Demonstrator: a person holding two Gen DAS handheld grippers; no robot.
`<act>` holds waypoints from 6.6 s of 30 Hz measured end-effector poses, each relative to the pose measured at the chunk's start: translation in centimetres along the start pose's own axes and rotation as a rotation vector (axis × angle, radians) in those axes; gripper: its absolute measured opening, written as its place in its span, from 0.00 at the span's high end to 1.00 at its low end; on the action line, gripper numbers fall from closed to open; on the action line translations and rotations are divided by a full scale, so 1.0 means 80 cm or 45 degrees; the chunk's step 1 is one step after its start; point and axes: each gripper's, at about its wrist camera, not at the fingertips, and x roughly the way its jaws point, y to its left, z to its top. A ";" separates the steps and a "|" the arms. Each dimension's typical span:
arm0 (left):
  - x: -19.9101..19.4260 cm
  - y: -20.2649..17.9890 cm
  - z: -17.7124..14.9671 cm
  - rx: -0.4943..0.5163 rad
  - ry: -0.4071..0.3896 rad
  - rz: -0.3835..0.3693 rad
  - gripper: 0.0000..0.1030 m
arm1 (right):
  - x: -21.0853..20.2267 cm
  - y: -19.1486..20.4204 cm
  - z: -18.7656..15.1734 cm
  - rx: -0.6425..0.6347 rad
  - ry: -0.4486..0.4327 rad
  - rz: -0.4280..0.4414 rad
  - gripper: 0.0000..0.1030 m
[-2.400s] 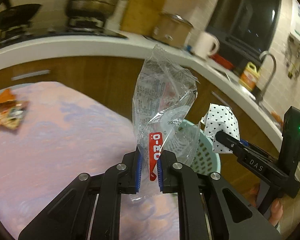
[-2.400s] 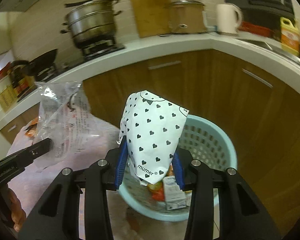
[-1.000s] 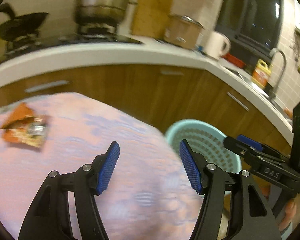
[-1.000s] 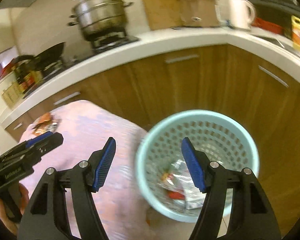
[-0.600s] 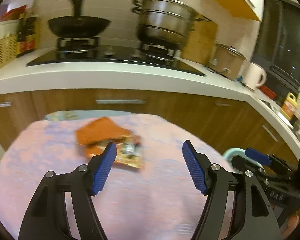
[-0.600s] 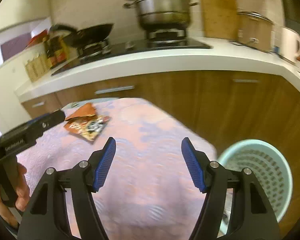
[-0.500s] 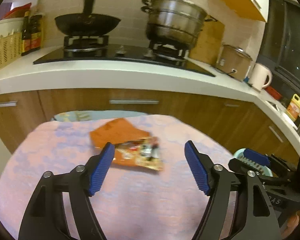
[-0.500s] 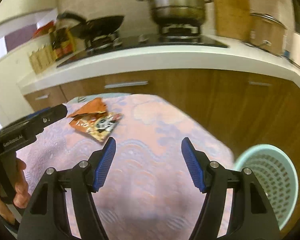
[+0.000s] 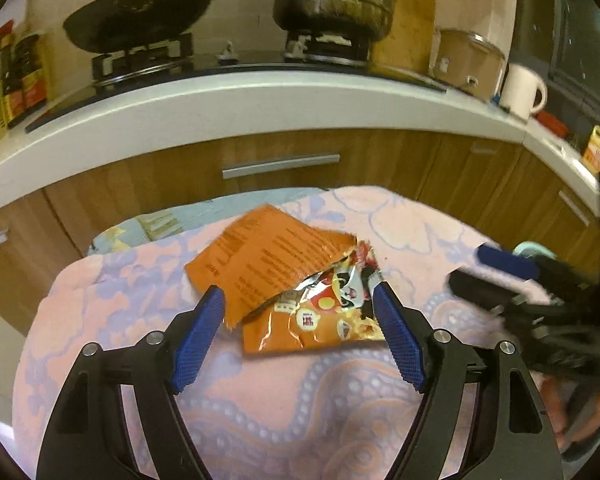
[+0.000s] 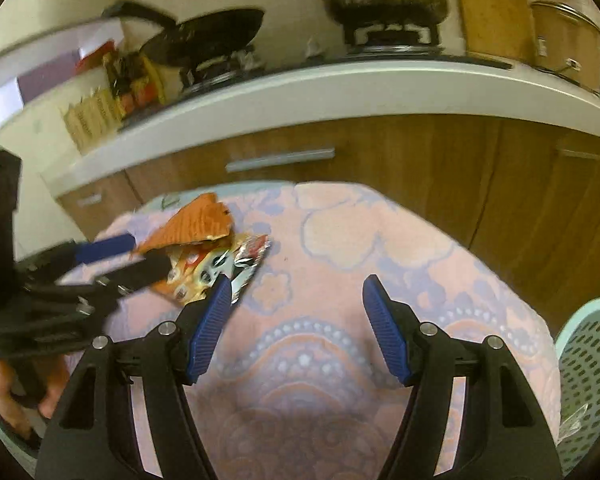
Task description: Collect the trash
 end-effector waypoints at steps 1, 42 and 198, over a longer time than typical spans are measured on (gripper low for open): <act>0.006 -0.003 0.000 0.020 0.007 0.019 0.28 | 0.001 -0.005 0.000 0.023 0.011 0.017 0.38; -0.070 0.095 -0.048 -0.371 -0.266 0.161 1.00 | 0.089 0.087 0.024 -0.058 0.245 0.088 0.15; -0.103 -0.270 -0.076 0.140 -0.431 -0.096 0.13 | -0.325 -0.102 -0.121 0.162 -0.404 -0.897 0.35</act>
